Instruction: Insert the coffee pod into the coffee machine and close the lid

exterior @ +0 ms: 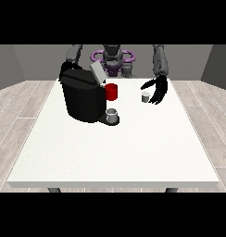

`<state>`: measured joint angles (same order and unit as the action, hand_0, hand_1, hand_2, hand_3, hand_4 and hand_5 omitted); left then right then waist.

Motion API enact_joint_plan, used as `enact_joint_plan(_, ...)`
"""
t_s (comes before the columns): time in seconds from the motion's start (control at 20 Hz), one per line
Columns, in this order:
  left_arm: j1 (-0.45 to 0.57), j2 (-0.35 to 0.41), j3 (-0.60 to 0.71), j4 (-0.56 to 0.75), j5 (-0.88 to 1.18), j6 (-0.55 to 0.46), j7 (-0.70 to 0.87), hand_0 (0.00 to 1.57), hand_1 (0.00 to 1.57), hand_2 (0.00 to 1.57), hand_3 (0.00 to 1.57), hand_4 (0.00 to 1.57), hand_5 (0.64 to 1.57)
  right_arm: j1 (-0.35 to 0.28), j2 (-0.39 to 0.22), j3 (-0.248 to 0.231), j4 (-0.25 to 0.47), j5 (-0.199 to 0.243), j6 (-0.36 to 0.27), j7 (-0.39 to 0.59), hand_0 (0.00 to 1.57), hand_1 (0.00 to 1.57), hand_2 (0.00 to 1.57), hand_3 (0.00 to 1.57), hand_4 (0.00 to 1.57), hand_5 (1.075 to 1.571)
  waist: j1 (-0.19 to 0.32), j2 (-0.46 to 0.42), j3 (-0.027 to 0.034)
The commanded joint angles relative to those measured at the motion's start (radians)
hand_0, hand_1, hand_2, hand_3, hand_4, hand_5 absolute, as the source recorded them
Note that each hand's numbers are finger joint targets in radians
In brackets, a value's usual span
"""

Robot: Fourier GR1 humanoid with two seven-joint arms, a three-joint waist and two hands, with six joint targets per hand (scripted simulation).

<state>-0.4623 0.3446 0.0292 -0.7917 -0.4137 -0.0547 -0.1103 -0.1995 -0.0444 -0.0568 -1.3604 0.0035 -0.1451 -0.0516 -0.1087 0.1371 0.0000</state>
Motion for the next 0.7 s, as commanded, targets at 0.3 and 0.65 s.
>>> enact_joint_plan(0.3, -0.068, -0.002, 0.009, 0.127, -0.113, 0.155, -0.089, 0.72, 0.72, 0.85, 0.62, 0.15, 1.571, -0.02, 0.001, 0.029, -0.052, 0.015, -0.007, 0.068, 0.0, 0.0, 0.0, 0.0, 0.49, 1.571, -0.045, 0.013, -0.0006)
enact_joint_plan(0.65, -0.08, -0.02, -0.002, 0.175, -0.173, 0.208, -0.129, 0.92, 0.92, 1.04, 0.83, 0.36, 1.571, -0.03, 0.012, -0.004, -0.004, -0.01, -0.021, 0.015, 0.0, 0.0, 0.0, 0.0, 0.51, 1.571, -0.021, 0.009, -0.0003)
